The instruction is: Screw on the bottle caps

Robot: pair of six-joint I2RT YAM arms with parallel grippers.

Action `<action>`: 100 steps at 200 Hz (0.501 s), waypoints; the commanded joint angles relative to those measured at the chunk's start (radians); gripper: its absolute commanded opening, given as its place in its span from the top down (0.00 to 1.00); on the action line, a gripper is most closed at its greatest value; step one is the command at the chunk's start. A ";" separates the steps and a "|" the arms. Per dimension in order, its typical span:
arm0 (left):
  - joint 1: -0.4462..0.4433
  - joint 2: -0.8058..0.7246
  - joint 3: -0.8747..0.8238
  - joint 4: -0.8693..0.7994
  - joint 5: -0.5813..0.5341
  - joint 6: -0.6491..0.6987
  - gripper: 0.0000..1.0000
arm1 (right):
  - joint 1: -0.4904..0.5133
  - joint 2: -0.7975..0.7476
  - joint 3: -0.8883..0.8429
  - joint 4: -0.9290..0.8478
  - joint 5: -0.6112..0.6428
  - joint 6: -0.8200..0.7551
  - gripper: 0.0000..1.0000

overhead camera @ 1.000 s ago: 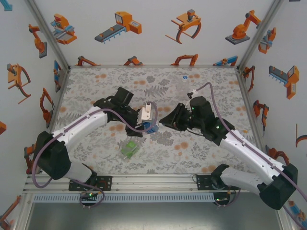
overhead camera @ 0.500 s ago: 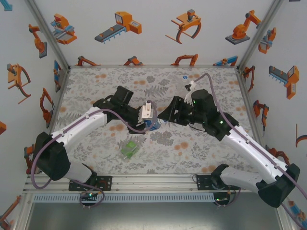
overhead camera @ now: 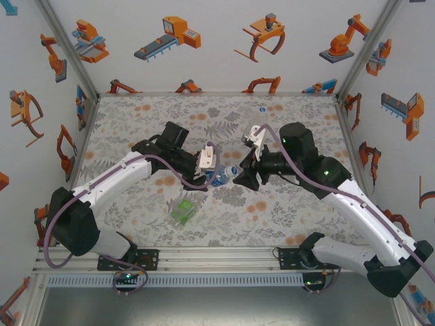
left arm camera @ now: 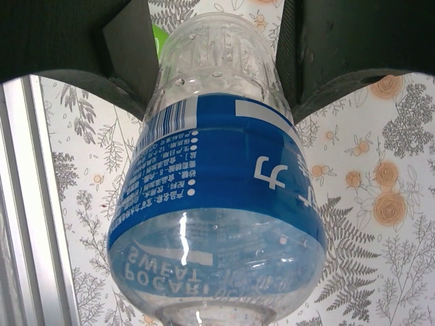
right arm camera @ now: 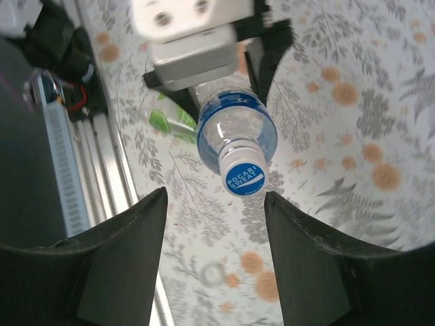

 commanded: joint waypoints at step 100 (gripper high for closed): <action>-0.006 -0.025 0.001 -0.026 0.080 0.029 1.00 | 0.024 0.037 -0.054 0.066 -0.054 -0.266 0.50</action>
